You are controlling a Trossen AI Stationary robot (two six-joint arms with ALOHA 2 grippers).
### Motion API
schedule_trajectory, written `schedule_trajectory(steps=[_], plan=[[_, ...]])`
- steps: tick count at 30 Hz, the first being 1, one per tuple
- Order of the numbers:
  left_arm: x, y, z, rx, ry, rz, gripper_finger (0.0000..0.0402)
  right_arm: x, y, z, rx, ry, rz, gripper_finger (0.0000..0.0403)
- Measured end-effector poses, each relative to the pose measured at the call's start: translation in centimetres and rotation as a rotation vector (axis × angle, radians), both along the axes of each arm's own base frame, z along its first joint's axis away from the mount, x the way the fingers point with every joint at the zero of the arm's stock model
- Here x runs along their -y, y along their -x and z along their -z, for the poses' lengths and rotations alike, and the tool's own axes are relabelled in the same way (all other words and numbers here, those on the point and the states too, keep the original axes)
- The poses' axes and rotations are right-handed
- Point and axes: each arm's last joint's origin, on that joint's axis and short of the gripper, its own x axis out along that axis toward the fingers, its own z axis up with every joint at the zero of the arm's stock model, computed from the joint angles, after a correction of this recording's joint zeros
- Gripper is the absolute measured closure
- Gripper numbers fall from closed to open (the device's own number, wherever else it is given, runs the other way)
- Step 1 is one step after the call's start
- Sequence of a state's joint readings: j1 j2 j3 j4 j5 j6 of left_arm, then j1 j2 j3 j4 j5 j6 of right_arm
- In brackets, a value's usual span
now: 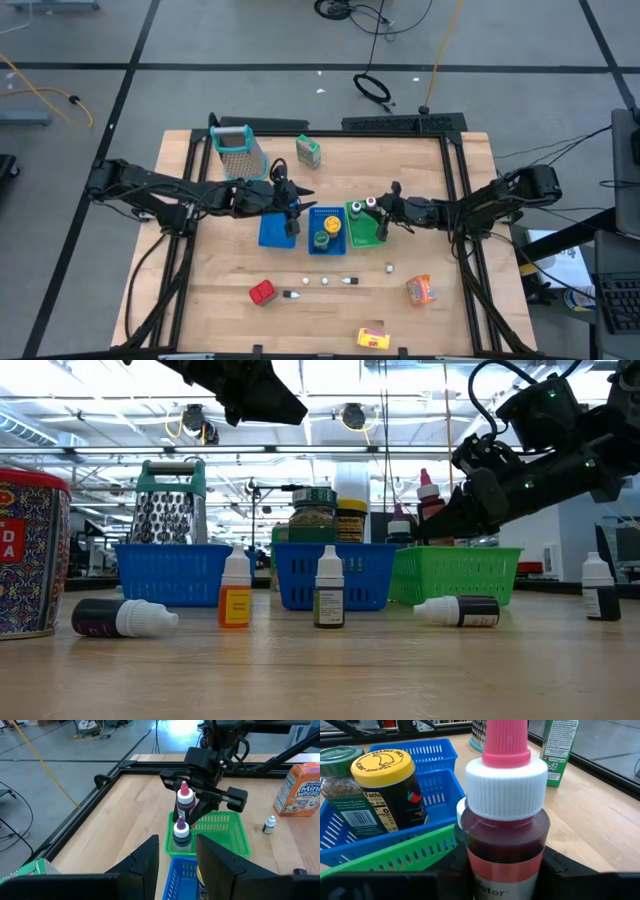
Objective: Pick & Place Kitchen Items
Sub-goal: Put the large pink food color into the green bin
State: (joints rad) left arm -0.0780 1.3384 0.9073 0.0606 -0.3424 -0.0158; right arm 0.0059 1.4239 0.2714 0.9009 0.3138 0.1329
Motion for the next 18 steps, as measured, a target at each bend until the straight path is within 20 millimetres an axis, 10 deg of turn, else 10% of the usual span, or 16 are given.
schedule_trajectory(steps=[18], plan=[[0.0, 0.0, 0.0, 0.0, 0.0, 0.0, 0.0273, 0.0, -0.02, -0.06, -0.002, 0.022, -0.009, 0.0261]])
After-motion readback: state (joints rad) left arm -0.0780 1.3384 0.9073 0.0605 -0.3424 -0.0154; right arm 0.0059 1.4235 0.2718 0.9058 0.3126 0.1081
